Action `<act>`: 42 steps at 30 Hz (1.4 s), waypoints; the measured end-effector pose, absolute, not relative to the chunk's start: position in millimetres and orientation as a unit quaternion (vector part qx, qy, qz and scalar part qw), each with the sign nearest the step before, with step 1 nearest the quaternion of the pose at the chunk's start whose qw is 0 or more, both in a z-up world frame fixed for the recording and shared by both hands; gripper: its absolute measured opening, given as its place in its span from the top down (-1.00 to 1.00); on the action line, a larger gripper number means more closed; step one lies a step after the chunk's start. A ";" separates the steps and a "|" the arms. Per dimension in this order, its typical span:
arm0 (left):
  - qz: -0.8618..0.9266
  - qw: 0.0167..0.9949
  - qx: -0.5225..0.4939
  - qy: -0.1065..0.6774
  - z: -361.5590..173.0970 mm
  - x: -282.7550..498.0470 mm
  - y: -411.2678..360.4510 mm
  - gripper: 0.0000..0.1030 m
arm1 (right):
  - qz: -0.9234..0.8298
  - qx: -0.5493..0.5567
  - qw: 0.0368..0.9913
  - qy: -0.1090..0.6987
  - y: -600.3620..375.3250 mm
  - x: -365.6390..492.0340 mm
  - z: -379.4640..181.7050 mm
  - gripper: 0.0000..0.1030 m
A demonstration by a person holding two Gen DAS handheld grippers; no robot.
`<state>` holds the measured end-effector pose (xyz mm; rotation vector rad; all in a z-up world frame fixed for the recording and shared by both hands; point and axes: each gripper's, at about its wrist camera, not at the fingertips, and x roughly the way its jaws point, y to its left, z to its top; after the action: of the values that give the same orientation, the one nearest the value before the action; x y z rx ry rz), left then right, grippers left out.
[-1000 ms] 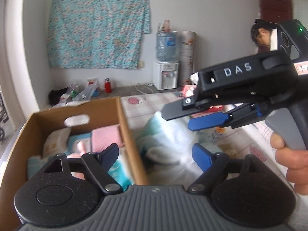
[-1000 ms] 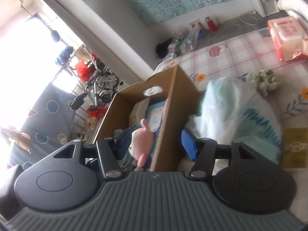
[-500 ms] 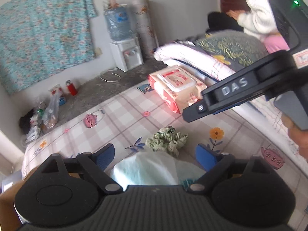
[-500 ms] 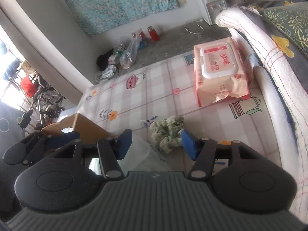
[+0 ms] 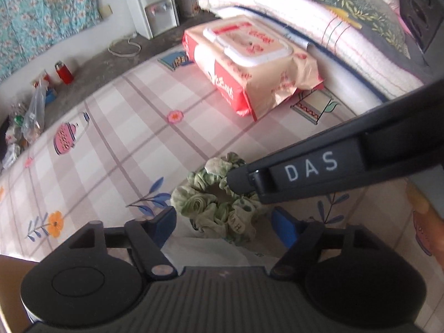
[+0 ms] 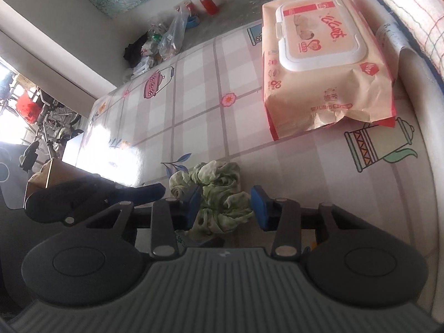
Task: Organize soft objects
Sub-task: 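Move both tools back over the bed toward the green scrunchie, then close the right gripper on the green scrunchie and lift it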
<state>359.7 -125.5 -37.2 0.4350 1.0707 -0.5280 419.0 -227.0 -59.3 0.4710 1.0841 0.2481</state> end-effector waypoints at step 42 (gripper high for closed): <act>-0.223 0.904 0.136 0.339 101.2 210.4 -39.6 0.59 | 0.218 0.215 0.866 0.394 -186.3 268.0 73.7 0.88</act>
<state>210.4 -39.6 101.2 0.2814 0.7005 -0.4618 268.0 -186.3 73.7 0.4505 0.8254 0.4572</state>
